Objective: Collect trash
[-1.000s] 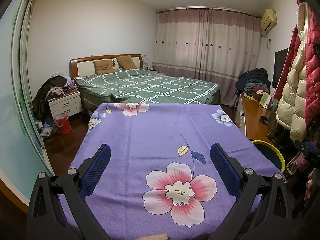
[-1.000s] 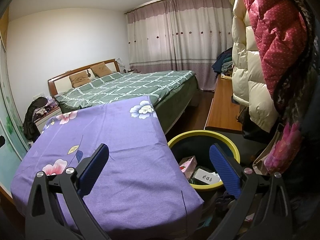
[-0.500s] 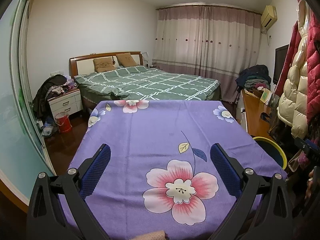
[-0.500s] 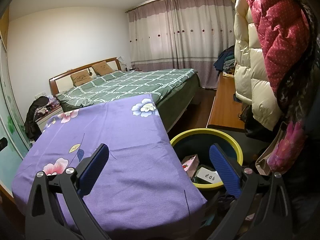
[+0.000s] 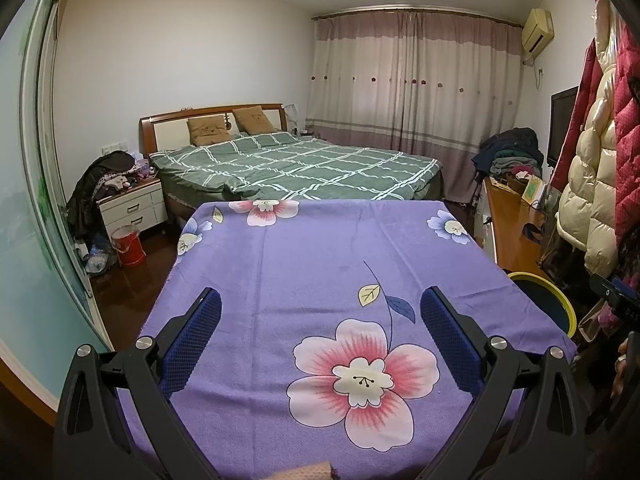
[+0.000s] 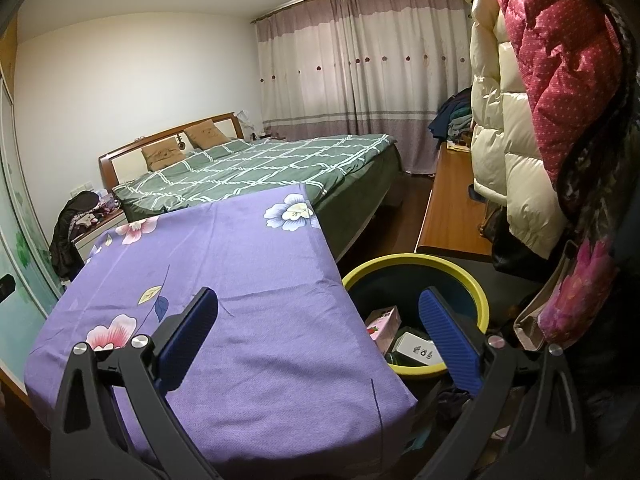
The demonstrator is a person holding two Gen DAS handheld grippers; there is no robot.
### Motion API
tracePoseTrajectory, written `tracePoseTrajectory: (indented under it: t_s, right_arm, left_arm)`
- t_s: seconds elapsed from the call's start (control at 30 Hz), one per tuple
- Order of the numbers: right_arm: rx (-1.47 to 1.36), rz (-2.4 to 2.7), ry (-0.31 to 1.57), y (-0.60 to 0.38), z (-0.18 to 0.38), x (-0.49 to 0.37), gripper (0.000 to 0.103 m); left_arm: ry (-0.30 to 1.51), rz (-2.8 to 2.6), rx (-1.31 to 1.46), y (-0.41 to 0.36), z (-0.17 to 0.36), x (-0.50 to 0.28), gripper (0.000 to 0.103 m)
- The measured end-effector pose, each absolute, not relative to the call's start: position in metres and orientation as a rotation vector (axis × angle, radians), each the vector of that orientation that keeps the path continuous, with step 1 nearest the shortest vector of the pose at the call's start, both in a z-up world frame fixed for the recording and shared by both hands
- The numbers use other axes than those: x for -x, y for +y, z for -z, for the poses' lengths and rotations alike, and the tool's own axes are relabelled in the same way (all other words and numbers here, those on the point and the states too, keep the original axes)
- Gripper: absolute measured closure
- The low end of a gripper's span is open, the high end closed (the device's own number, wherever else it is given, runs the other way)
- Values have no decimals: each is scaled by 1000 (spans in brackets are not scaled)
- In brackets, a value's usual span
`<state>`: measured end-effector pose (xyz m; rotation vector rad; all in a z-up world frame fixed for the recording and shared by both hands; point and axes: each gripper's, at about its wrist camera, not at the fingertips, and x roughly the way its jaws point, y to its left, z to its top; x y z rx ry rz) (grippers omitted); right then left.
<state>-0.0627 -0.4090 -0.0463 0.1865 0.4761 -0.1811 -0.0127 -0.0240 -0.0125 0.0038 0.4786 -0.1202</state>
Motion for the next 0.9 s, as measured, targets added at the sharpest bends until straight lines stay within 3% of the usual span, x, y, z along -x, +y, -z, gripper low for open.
tracePoseTrajectory:
  t_s: [0.9]
  right_arm:
    - [-191, 178, 493, -404, 53, 58, 7]
  left_arm:
    - [501, 129, 1, -21, 17, 7, 5]
